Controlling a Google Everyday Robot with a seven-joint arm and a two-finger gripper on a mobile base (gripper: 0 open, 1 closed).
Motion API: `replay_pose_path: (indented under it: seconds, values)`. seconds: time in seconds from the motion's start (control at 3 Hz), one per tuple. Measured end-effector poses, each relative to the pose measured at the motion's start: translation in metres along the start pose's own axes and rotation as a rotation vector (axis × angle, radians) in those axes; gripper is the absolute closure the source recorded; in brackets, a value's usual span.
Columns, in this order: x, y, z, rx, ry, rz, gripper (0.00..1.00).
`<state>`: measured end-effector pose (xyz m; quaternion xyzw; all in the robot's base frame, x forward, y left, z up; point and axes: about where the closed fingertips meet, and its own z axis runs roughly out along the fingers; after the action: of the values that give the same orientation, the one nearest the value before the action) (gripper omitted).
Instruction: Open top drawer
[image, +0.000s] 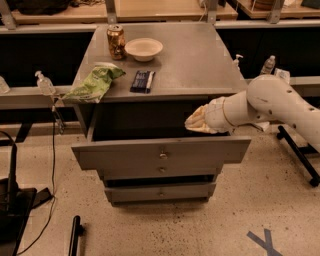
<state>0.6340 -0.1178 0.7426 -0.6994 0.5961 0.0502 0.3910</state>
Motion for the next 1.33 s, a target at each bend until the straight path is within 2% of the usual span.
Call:
replay_pose_path:
  seconds: [0.33, 0.67, 1.0, 1.33]
  values:
    - [0.003, -0.014, 0.006, -0.008, 0.004, 0.063, 1.0]
    - [0.023, -0.016, 0.025, -0.022, -0.003, 0.172, 1.0]
    - [0.045, -0.003, 0.049, -0.048, 0.009, 0.247, 1.0]
    - [0.057, 0.004, 0.061, -0.051, 0.045, 0.268, 1.0]
